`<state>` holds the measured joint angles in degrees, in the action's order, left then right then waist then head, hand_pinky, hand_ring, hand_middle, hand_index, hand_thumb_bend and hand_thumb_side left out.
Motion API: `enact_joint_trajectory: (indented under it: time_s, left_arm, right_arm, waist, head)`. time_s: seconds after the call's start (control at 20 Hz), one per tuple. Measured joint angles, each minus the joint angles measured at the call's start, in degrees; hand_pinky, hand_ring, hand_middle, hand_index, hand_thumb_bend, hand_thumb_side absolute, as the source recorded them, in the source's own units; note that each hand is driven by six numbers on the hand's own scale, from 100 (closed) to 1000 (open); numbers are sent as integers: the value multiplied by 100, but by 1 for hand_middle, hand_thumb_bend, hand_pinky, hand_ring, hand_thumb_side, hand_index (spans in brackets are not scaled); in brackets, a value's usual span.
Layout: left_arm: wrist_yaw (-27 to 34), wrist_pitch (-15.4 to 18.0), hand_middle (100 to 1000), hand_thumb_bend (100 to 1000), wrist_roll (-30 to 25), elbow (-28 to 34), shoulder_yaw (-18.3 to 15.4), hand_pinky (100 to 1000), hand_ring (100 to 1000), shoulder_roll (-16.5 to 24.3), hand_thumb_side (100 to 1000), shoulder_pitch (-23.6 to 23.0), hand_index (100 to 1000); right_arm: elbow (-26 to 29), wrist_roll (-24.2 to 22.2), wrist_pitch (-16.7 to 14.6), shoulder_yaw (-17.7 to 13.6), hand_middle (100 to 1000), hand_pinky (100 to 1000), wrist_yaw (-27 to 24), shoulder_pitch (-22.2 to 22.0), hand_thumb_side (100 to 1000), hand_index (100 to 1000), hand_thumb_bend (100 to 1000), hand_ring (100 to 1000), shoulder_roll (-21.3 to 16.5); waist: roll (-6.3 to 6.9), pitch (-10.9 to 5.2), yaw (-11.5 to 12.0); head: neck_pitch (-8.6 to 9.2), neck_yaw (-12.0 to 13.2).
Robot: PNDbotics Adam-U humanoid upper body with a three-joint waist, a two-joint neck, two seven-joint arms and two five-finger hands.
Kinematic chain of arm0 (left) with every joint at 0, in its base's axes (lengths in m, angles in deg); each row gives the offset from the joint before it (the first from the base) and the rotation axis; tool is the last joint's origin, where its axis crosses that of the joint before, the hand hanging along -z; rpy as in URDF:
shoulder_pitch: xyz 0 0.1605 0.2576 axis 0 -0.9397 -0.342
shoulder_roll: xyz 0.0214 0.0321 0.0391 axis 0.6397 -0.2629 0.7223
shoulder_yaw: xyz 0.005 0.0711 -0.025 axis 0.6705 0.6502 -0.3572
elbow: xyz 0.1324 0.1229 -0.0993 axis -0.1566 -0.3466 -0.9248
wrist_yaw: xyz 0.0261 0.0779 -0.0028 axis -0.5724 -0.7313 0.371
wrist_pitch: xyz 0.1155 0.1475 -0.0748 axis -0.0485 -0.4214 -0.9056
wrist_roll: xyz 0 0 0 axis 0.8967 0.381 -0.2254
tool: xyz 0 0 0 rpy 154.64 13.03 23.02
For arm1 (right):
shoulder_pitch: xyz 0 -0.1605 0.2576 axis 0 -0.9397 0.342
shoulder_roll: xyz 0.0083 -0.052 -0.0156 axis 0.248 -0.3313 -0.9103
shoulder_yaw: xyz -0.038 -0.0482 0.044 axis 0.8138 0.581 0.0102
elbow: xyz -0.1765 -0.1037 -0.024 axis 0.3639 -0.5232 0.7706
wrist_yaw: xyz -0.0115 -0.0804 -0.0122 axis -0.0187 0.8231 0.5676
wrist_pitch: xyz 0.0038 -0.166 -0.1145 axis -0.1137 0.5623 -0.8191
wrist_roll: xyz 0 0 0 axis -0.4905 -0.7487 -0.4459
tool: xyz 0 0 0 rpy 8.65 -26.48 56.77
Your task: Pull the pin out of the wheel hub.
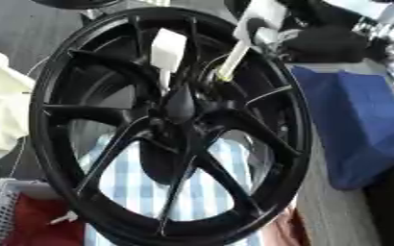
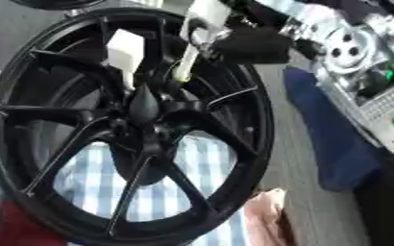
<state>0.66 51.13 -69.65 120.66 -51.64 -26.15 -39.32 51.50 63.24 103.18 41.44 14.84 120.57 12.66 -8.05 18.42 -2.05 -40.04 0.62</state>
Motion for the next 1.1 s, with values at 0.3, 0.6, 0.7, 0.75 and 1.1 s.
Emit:
enact_joint_trajectory:
  time_s: [0.3, 0.6, 0.7, 0.75, 1.1]
  left_arm:
    - [-25, 35, 599, 100, 33, 1, -17, 619, 812, 9, 829, 57, 725]
    - [-61, 145, 600, 100, 65, 1, -37, 618, 813, 111, 823, 116, 726]
    - [-72, 172, 598, 100, 88, 1, -43, 618, 811, 112, 819, 117, 724]
    - [-74, 188, 597, 100, 104, 1, -51, 617, 811, 112, 819, 118, 724]
    - [-74, 242, 601, 100, 163, 1, -72, 618, 814, 108, 825, 150, 728]
  right_arm:
    - [8, 1207, -927, -1246, 292, 831, -960, -1667, 367, 528, 100, 577, -1052]
    - [11, 2160, -1361, -2192, 449, 831, -916, -3640, 418, 681, 100, 679, -1085]
    - [11, 2306, -1401, -2371, 505, 835, -800, -4022, 521, 741, 100, 715, -837]
    - [11, 2345, -1388, -2440, 523, 836, -726, -4157, 543, 760, 100, 727, -706]
    - [7, 2366, -981, -2632, 834, 921, -515, -4501, 198, 913, 100, 958, -48]
  waist:
    - [115, 107, 15]
    - [305, 218, 5]
    - [379, 251, -2]
    - [409, 265, -5]
    - [518, 315, -16]
  head:
    - [96, 238]
    - [167, 355]
    - [191, 386]
    - [192, 393]
    - [236, 431]
